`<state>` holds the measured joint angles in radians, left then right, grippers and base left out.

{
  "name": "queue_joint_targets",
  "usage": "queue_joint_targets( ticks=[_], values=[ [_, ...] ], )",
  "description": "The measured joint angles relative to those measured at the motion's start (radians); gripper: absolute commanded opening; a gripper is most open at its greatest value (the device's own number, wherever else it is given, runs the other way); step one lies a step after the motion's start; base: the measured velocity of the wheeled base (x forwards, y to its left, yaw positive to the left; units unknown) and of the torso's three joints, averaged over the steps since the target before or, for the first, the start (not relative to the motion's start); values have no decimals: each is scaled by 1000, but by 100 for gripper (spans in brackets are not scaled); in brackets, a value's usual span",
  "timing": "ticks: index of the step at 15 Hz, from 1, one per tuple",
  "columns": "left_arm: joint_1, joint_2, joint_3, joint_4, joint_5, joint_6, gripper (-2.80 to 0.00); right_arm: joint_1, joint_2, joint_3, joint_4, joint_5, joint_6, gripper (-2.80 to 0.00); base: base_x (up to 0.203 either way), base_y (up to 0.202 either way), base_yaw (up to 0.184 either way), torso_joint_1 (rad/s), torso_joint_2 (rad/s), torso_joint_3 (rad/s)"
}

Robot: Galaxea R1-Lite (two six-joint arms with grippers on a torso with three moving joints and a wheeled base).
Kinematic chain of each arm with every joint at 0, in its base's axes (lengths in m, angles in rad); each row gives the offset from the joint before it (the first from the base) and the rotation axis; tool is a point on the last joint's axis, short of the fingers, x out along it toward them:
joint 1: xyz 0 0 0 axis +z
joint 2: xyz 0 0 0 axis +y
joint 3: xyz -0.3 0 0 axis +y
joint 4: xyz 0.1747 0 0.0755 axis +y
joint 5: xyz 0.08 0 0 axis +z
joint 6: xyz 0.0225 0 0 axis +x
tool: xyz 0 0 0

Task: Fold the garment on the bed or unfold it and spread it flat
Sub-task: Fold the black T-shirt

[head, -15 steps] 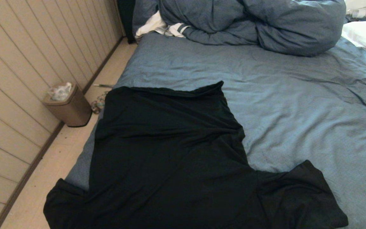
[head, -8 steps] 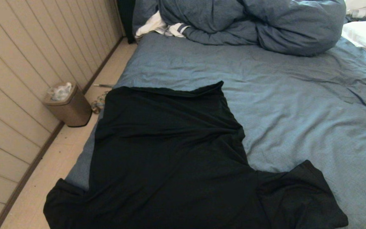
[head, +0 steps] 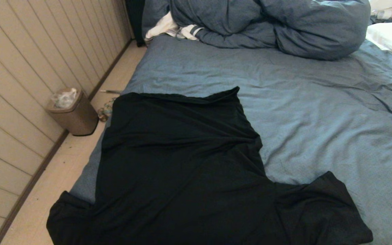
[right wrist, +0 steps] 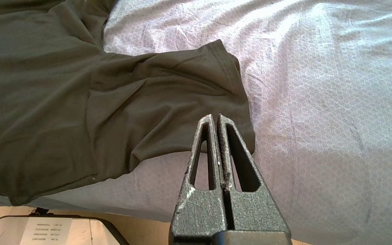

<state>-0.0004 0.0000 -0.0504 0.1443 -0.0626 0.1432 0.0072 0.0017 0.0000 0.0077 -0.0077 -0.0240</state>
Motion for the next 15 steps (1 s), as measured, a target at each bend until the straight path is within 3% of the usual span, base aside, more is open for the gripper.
queue_joint_targets(
  ticks=[15],
  values=[
    [0, 0, 0, -1, 0, 1, 0, 0, 0, 0, 0, 0, 0, -280, 0, 0, 0, 0, 0, 0]
  ],
)
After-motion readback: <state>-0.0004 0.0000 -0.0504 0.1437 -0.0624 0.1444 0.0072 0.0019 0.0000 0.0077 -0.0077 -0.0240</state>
